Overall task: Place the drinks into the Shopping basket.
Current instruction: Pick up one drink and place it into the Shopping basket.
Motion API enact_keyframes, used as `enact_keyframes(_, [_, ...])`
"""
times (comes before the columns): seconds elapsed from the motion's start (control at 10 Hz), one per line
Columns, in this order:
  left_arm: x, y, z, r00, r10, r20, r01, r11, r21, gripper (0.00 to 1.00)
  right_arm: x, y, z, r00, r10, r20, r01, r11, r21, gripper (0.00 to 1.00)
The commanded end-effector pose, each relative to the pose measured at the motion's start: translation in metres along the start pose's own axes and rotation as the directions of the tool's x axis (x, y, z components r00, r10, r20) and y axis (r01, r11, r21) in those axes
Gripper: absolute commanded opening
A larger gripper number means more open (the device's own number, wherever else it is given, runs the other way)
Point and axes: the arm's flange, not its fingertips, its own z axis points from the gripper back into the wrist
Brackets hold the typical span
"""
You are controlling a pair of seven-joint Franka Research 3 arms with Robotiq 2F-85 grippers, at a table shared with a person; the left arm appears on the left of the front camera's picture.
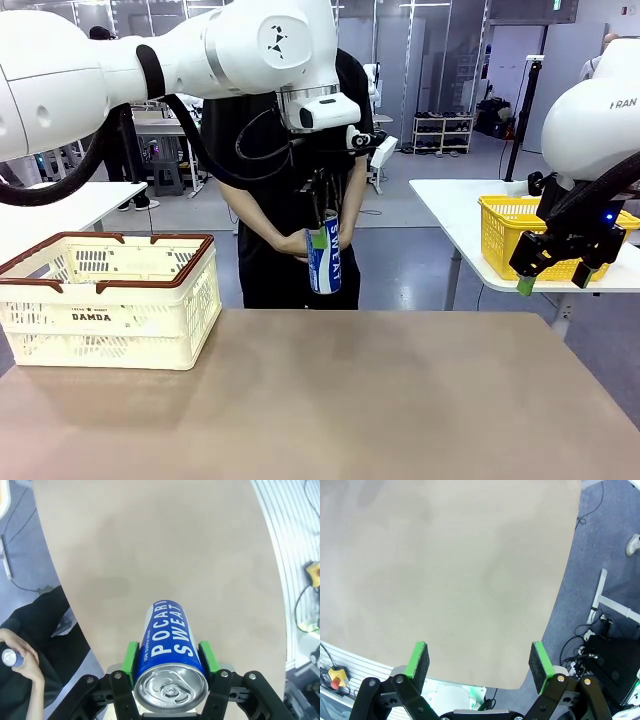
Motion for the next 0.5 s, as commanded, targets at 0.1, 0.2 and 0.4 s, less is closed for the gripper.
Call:
enact_keyframes(0.1, [0.0020, -0.0009, 0.0010, 1.000, -0.004, 0.003, 0.004, 1.000, 0.002, 0.09, -0.0004, -0.0018, 0.0025, 1.000, 0.000, -0.005, 0.000, 1.000, -0.002, 1.00])
enact_keyframes(0.2, [0.0020, -0.0009, 0.0010, 1.000, -0.004, 0.003, 0.004, 1.000, 0.002, 0.09, -0.0004, -0.0018, 0.0025, 1.000, 0.000, -0.005, 0.000, 1.000, -0.002, 1.00])
enact_keyframes(0.4, [0.0020, -0.0009, 0.0010, 1.000, -0.004, 0.003, 0.004, 1.000, 0.002, 0.09, -0.0004, -0.0018, 0.0025, 1.000, 0.000, -0.005, 0.000, 1.000, -0.002, 1.00])
